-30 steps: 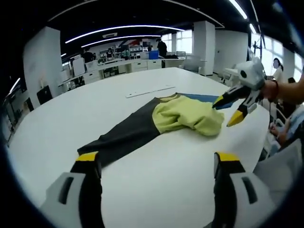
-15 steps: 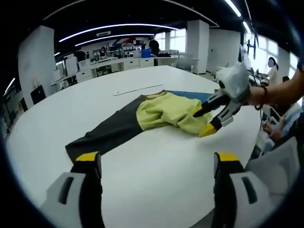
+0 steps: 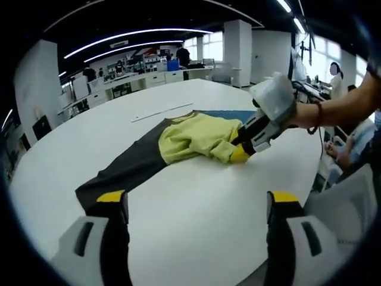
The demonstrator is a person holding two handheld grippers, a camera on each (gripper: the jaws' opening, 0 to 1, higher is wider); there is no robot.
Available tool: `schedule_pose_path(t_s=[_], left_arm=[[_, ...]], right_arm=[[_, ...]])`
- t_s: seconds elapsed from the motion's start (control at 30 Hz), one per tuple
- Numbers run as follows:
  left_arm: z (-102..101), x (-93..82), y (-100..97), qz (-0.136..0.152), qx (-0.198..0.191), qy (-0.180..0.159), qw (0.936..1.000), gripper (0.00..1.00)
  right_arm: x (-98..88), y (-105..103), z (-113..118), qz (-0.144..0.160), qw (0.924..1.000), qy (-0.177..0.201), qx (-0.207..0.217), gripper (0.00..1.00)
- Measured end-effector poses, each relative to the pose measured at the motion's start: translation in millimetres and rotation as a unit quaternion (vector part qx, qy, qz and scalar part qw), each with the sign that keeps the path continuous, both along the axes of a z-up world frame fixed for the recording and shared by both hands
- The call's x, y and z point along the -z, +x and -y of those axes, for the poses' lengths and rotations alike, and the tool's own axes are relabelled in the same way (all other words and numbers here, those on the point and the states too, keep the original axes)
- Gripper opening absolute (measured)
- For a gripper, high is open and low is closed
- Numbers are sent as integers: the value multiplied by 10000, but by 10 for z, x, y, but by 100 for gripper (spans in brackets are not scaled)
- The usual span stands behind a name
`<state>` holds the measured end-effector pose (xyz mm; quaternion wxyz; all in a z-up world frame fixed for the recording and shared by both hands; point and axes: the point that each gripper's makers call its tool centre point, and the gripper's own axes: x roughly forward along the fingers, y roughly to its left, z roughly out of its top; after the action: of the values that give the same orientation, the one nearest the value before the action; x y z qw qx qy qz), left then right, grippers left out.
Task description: Fold the garment on the visible template until the final outline fits inside the template.
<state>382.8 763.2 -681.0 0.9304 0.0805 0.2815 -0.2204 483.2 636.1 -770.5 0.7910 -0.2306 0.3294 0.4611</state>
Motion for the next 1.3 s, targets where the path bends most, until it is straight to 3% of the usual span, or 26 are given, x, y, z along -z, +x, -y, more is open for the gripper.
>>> schedule_pose_path(t_s=[0.13,0.43,0.7,0.93,1.3], left_arm=[[60,-17,28,13,75,3,10000,94],[99,-34,60,32,210,25,9998,90],[151,-8,79,-22,268,-46,9996,85],[167,22,112,-63,335,12,9994,83],[217,55,211,-84,341,-53,9994,81]], right_arm=[[-72,38,19,-356,9988,259,230,8],[-402,138,75,-395,9973,550,291,5],[-687,435,100,-285,9937,896,614,5],[-741,713,130,-327,9892,1103,906,5],[-628,1077,213,-286,9883,954,1153,5]])
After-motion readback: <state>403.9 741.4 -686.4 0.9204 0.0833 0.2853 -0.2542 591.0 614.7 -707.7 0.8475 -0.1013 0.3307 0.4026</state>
